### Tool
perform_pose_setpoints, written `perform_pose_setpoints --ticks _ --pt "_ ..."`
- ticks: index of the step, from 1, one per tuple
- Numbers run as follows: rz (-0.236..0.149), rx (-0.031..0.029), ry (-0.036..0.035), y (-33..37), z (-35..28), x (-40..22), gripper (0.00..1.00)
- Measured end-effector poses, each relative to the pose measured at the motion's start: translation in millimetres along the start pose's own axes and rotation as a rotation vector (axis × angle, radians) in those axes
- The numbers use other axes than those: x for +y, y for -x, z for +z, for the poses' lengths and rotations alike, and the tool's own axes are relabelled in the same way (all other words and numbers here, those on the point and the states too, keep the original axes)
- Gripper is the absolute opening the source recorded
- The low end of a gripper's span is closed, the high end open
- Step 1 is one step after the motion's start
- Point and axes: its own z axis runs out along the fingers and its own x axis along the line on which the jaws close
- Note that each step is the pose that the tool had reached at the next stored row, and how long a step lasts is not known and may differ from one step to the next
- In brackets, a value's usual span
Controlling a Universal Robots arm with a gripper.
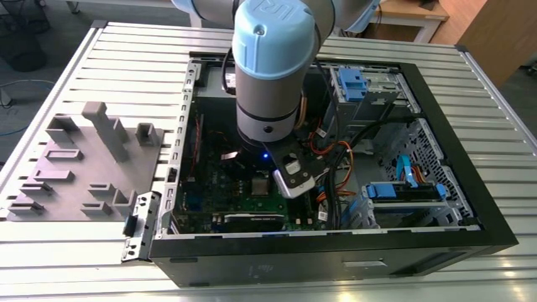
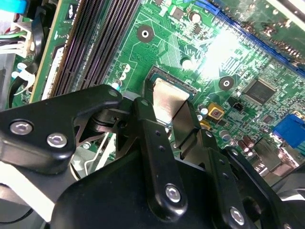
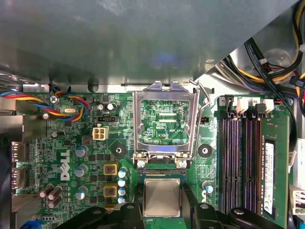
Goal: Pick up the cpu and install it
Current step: 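Place the cpu into insertion slot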
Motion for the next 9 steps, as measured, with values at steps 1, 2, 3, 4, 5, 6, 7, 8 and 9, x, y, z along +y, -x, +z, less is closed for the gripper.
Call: perform_pose_setpoints --ticks 1,2,3,4,5,6,7,8,9 --pt "0.0 -0.0008 0.0005 -0.1 0.5 0.0 0.41" --pt "0.0 -0.0015 0.0006 -0.1 1.1 0.0 0.41" --pt "0.0 -0.0021 0.0002 -0.2 1.7 -0.1 0.41" --pt "0.0 -0.0025 -0.0002 -0.3 2.1 -0.2 0.41" --pt "0.0 -0.003 -0.0003 -0.3 2.6 -0.2 0.41" --pt "0.0 -0.0034 0.0001 -0.3 3.1 -0.2 0.41" --pt "0.0 -0.0039 0.0008 -0.3 3.6 -0.2 0.41" --pt "0.0 -0.0042 0.0014 -0.3 4.0 -0.1 0.41" --pt "0.0 -0.0043 0.0017 -0.3 4.1 -0.1 0.41"
